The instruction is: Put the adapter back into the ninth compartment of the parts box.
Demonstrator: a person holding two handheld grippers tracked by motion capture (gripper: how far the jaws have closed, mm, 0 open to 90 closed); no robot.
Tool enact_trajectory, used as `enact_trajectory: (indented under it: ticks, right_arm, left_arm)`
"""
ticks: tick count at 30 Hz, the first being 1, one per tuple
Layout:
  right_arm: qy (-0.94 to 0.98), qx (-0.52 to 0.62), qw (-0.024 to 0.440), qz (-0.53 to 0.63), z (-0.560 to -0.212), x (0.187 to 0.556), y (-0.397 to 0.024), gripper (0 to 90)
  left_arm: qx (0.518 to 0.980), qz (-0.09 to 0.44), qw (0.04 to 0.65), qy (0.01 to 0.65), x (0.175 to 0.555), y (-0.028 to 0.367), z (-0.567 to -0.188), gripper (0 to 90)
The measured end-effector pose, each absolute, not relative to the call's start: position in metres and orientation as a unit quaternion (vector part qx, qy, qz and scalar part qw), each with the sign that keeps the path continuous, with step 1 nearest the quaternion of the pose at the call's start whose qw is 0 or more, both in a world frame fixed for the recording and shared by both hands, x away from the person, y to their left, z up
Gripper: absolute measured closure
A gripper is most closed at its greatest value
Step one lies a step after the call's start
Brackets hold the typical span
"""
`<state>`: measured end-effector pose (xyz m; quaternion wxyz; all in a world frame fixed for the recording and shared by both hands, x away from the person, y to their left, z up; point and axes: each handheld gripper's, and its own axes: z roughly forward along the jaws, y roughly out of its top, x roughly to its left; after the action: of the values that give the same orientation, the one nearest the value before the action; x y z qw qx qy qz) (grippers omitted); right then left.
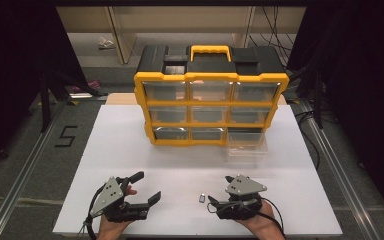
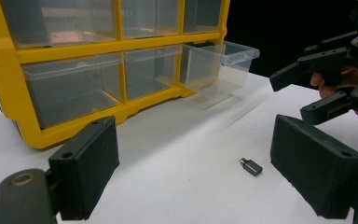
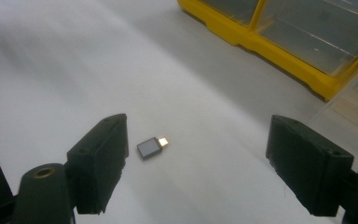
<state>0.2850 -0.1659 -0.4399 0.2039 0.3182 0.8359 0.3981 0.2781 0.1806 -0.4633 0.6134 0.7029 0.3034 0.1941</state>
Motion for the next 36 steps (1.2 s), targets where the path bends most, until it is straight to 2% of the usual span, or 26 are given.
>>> enact_trajectory:
  ticks: [16,36]
  right_arm:
    - [0.869,0.339,0.158,0.325,-0.446,0.317,-0.143,24.1]
    - [0.889,0.337,0.135,0.279,-0.463,0.334,-0.12,25.6]
  left_arm:
    - [0.703,0.196,0.615,0.3,0.277,0.181,-0.463,14.8]
    - [0.703,0.195,0.615,0.298,0.277,0.18,-0.463,14.8]
